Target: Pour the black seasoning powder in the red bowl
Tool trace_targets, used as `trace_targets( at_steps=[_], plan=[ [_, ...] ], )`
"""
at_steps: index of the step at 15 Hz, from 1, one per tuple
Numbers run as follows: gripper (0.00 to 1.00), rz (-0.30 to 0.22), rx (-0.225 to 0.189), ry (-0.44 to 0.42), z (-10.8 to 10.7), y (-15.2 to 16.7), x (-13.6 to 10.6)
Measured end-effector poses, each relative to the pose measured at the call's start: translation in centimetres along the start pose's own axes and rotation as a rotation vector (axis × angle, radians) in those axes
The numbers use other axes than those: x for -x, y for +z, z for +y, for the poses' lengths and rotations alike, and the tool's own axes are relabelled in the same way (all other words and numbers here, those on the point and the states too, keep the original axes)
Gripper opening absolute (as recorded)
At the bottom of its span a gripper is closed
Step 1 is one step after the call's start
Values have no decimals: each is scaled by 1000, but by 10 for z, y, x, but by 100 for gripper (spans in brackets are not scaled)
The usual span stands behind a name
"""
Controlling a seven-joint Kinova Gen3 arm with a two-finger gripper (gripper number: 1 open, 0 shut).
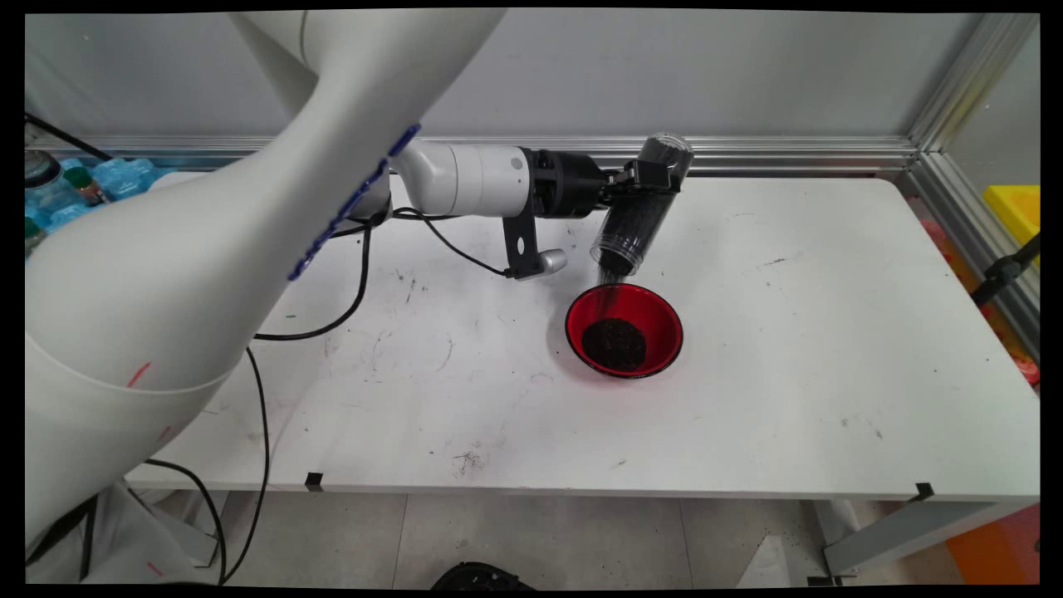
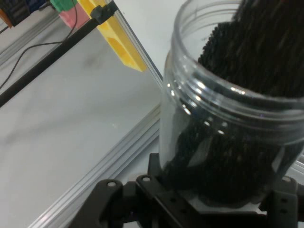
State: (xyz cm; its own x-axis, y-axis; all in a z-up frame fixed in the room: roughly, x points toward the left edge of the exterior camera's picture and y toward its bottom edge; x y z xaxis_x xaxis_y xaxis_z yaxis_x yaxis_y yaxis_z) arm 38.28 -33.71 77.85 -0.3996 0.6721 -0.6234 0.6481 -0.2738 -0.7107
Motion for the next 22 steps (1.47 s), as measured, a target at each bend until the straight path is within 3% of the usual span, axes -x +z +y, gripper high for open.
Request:
trace_targets(
  at_steps=[22],
  plan=[
    [0, -15, -15, 24, -3, 0, -2]
  ],
)
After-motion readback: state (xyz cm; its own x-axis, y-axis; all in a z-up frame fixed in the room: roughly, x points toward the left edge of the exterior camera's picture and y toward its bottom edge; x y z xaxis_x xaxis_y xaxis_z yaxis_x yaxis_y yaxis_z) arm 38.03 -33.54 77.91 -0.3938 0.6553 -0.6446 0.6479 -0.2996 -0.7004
